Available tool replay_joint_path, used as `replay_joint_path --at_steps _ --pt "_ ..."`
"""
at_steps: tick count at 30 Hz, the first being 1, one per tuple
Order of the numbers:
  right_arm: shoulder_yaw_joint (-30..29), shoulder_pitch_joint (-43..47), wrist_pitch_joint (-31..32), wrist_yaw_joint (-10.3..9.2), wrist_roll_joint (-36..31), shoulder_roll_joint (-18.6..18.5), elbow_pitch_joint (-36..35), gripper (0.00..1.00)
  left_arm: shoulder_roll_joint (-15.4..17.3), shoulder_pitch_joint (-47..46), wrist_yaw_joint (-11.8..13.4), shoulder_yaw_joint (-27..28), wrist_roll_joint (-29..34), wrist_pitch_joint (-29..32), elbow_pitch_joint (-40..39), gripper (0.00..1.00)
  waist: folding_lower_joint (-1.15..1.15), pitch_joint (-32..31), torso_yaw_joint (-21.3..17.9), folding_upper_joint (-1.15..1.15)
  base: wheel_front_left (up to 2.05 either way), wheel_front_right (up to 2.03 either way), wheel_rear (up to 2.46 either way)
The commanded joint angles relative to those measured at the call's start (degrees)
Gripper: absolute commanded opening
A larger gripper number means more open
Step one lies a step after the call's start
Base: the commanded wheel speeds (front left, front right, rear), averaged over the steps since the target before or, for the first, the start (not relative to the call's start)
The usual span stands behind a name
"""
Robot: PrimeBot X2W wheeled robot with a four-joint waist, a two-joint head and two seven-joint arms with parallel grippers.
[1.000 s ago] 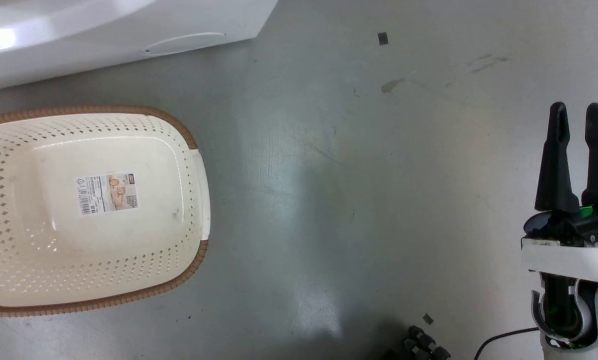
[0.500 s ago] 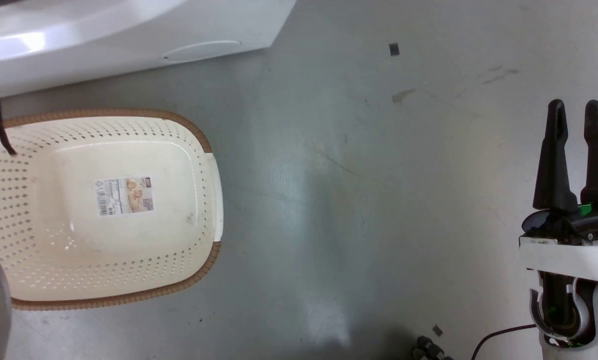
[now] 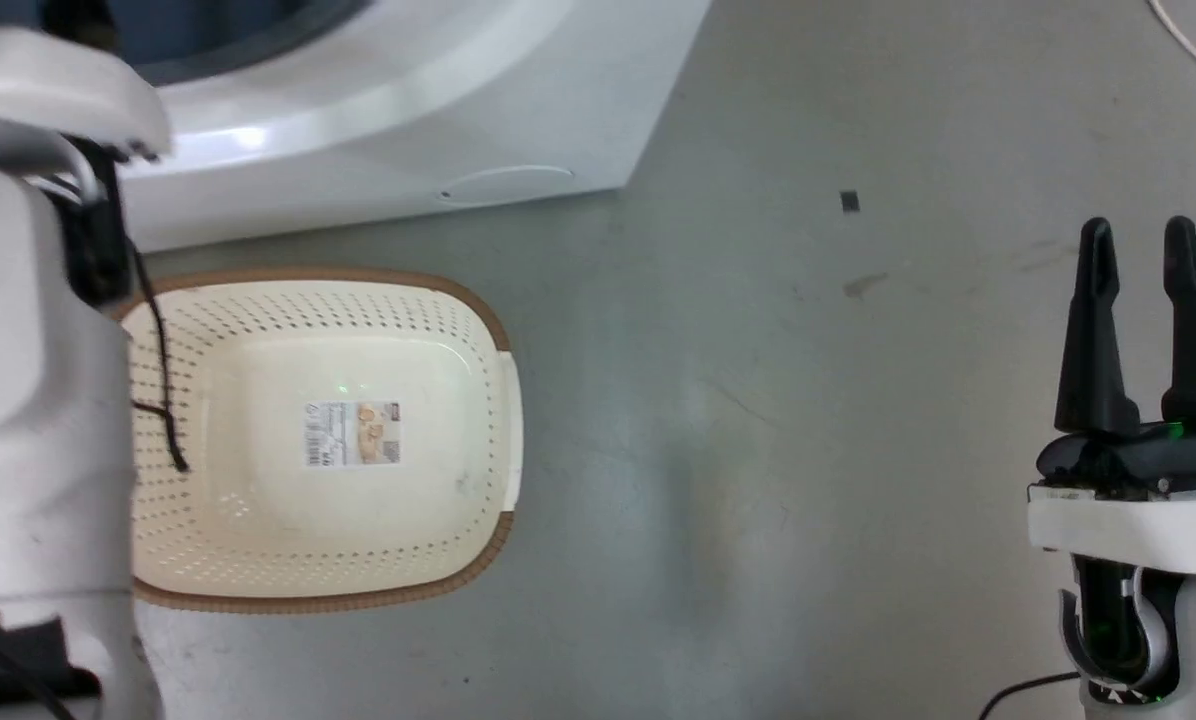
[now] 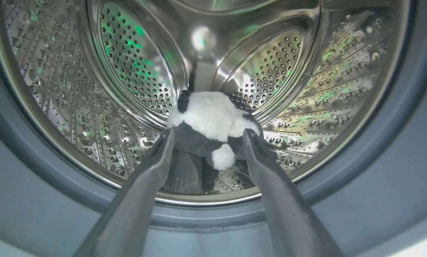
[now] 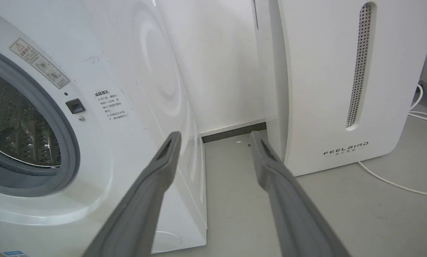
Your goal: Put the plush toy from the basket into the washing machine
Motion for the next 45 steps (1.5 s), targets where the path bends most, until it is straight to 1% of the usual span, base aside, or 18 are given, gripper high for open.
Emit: replay_joint_path --at_steps 1,4,9,12,16,21,30,39,41,43,44,45 --pt "0.01 0.86 -0.25 -0.04 -1.38 -0.04 -0.11 1.0 -0.74 2.28 0.47 -0.16 0.72 -0.31 -1.7 1.0 0.0 -2.79 2.39 0.0 0.0 0.0 0.0" --pt "0.44 1.55 -0.25 -0.04 -4.32 -0.04 -0.43 1.0 -2.55 7.5 1.34 -0.07 1.29 -0.31 -5.64 1.0 0.0 -5.33 3.88 0.0 0.0 0.0 0.0" --pt "0.44 2.92 -0.25 -0.04 -6.65 -0.04 -0.35 1.0 -5.37 15.37 2.0 0.59 1.4 -0.31 -12.71 1.0 0.0 -9.76 5.84 0.0 0.0 0.0 0.0" --pt "0.42 4.0 -0.25 -0.04 -8.01 -0.04 0.0 1.0 -6.71 20.49 1.59 0.4 1.94 -0.31 -16.38 1.0 0.0 -12.73 6.78 0.0 0.0 0.0 0.0" --pt "0.38 6.01 -0.25 -0.04 -9.5 -0.04 0.51 1.0 -8.17 27.36 1.17 -0.39 2.98 -0.32 -19.23 1.0 0.0 -17.05 8.11 0.0 0.0 0.0 0.0" --pt "0.1 8.85 -0.25 -0.04 -10.53 -0.04 1.37 1.0 -9.55 35.34 0.97 -0.74 3.45 -0.32 -20.71 1.0 0.0 -22.36 9.59 0.0 0.0 0.0 0.0" --pt "0.0 15.83 -0.25 -0.04 -12.82 -0.04 5.23 1.0 -10.82 47.73 -0.6 -1.01 3.35 -0.32 -21.56 1.0 0.0 -31.83 12.68 0.0 0.0 0.0 0.0" --pt "-0.21 18.65 -0.25 -0.04 -13.84 -0.04 7.83 1.0 -11.45 54.37 -2.91 -2.0 3.68 -0.32 -22.49 1.0 0.0 -34.79 14.39 0.0 0.0 0.0 0.0" --pt "-0.31 18.87 -0.25 -0.04 -13.79 -0.04 8.17 1.0 -11.55 54.93 -2.92 -2.01 3.85 -0.32 -22.4 1.0 0.0 -35.04 14.54 0.0 0.0 0.0 0.0" --pt "-0.25 19.07 -0.25 -0.04 -13.69 -0.04 8.47 1.0 -11.65 55.2 -2.37 -1.69 4.1 -0.32 -22.44 1.0 0.0 -35.22 14.64 0.0 0.0 0.0 0.0" --pt "-0.21 18.34 0.03 0.0 -13.74 -0.01 8.33 0.0 -11.47 54.52 -2.49 -1.7 3.66 0.03 -22.18 0.0 0.0 -35.22 14.62 0.0 0.0 0.0 0.0" --pt "-0.21 18.33 0.04 0.0 -13.74 -0.01 8.32 0.0 -11.43 54.52 -2.5 -1.69 3.65 0.05 -22.18 0.0 0.0 -35.23 14.62 0.0 0.0 0.0 0.0"
